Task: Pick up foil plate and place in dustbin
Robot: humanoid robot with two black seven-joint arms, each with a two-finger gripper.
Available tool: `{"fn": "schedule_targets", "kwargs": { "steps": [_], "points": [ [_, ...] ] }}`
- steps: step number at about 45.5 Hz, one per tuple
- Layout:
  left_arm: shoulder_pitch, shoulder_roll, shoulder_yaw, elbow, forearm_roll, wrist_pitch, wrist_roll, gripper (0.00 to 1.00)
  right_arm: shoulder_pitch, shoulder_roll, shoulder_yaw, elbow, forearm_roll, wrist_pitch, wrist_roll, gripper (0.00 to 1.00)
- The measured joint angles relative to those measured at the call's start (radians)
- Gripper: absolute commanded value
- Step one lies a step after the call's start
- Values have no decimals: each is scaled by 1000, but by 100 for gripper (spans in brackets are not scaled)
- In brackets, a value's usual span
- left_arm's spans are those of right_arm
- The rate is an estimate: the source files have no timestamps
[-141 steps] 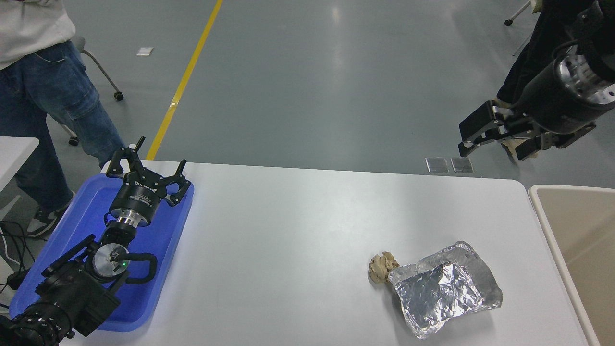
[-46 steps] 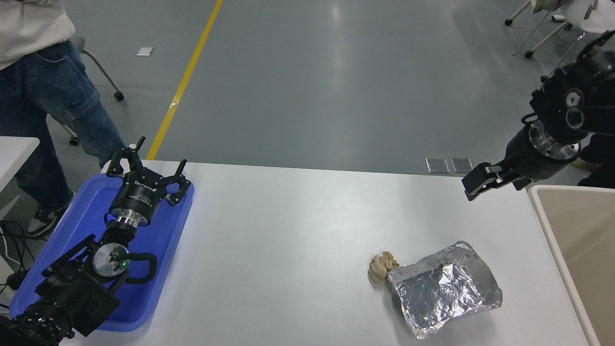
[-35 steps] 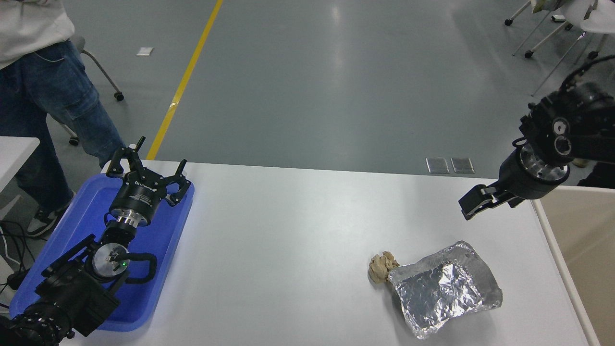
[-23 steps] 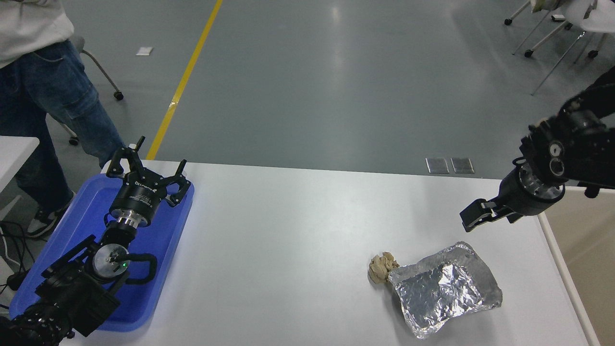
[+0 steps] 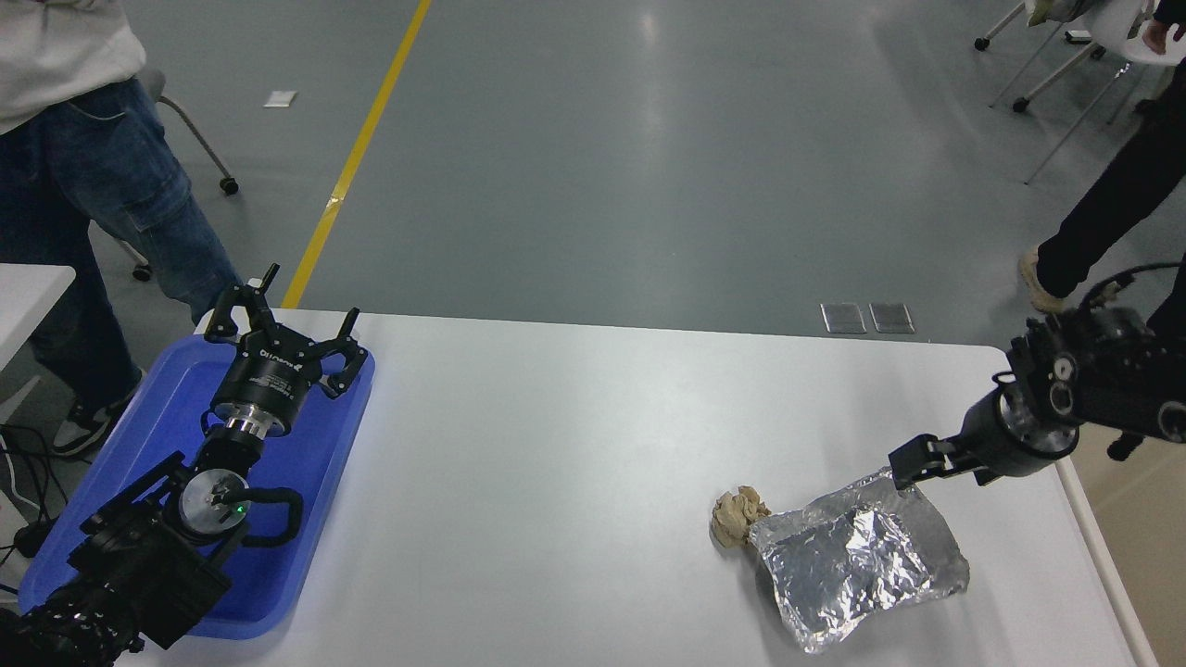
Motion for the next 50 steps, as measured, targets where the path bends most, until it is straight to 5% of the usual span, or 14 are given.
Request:
{"fn": "schedule_targets", "kwargs": {
  "steps": [31,50],
  "points": [
    [0,0,0,0,-1,0,0,100,-159,3,25,-57,-2,-144,7,100],
    [0,0,0,0,-1,0,0,100,-205,9,26,-62,-2,-228,38,84]
  ]
}}
